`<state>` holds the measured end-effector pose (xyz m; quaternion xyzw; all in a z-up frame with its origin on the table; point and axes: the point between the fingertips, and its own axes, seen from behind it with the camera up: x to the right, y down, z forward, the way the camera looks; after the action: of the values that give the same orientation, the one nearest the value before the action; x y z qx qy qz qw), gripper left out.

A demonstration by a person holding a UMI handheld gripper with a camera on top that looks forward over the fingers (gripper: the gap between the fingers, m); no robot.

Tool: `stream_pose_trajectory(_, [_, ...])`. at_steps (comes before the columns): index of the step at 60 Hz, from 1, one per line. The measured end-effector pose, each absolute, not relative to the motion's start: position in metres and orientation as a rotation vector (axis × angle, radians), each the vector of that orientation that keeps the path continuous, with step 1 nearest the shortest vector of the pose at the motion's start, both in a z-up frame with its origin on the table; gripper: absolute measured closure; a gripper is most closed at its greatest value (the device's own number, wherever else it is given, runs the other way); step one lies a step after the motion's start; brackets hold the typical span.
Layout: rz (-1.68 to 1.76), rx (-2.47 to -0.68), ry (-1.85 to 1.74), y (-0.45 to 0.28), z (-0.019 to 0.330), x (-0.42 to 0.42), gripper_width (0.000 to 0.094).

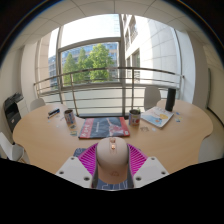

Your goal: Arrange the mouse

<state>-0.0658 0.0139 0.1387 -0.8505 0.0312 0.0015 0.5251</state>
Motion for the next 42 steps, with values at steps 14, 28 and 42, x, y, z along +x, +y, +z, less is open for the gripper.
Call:
stream_pose_trajectory(14, [0.021,-2.239,0.026,0.027,0.003,-0.094,0.0463])
stream_pose_trajectory(28, [-0.020,-2.244,-0.001,0.015,0.015,-0.094,0.0105])
stream_pose_trajectory(42, [-0.077,-2.165,0.046,-0.041,0.094,-0.108,0.0088])
